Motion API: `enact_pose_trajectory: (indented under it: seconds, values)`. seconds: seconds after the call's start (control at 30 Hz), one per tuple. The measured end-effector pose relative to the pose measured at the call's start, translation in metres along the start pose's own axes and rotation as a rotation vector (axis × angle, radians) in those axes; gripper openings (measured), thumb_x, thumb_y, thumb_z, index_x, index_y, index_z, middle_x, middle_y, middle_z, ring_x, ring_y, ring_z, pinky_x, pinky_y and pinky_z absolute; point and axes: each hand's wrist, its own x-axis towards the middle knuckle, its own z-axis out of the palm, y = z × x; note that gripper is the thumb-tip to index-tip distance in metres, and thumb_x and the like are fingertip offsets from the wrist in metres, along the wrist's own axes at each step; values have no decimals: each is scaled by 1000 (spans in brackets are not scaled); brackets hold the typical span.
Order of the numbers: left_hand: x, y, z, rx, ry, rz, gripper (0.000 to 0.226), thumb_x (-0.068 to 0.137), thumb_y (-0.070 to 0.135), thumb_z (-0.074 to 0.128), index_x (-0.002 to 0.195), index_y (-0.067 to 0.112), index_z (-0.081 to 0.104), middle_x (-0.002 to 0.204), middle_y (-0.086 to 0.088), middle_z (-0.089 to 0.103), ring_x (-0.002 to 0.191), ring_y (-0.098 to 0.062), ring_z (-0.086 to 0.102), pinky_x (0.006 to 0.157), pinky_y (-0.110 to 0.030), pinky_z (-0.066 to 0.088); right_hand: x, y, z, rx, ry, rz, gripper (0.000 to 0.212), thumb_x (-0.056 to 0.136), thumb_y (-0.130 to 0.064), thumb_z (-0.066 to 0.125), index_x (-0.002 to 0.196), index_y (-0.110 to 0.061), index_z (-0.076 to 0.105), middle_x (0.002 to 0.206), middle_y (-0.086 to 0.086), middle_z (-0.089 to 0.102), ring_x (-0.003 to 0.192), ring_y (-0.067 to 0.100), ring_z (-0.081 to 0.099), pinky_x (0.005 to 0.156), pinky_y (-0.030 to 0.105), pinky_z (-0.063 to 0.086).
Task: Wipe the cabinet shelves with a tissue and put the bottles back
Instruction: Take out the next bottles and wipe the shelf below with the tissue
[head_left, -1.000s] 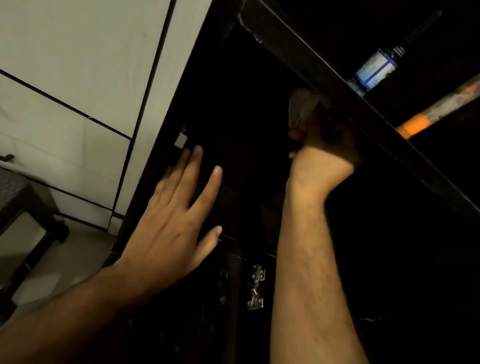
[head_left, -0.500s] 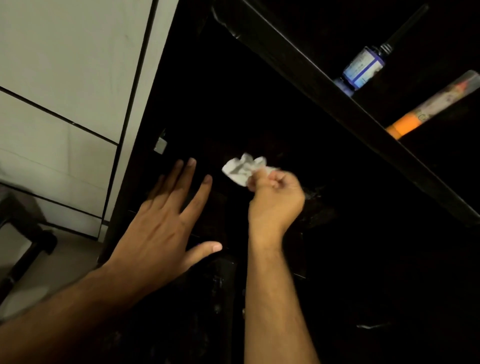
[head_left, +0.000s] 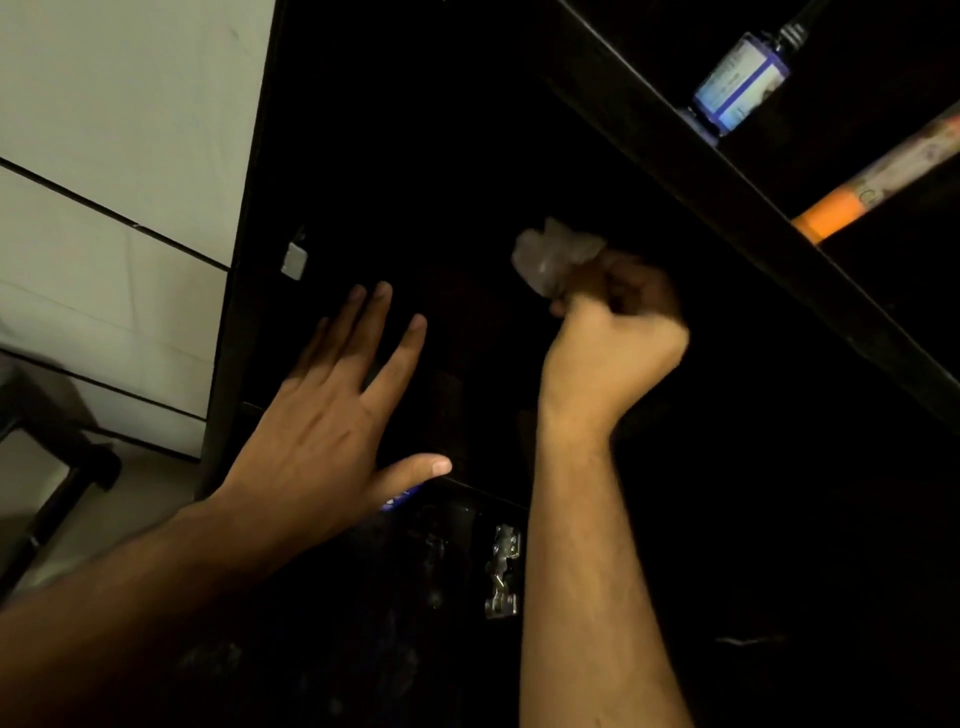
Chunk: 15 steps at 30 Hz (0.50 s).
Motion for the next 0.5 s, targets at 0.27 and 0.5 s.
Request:
enact_pose_trajectory:
  seconds: [0.27, 0.5]
  values:
    - [0, 6, 12, 113, -35, 71, 110, 76, 85, 27, 155, 11, 12, 162, -22, 3, 151, -32, -1, 120, -52, 14, -53, 61, -10, -582, -251, 240, 25, 80, -35, 76, 67, -26, 58, 61, -15, 60, 59, 0, 57, 54, 20, 46]
    - [-3, 3, 19, 233, -78, 120, 112, 78, 89, 21, 155, 8, 16, 161, -24, 9, 150, -34, 2, 120, -54, 12, 4, 22, -21, -22, -47, 243, 16, 75, 1, 72, 68, -12, 66, 53, 0, 63, 47, 11, 58, 53, 26, 47]
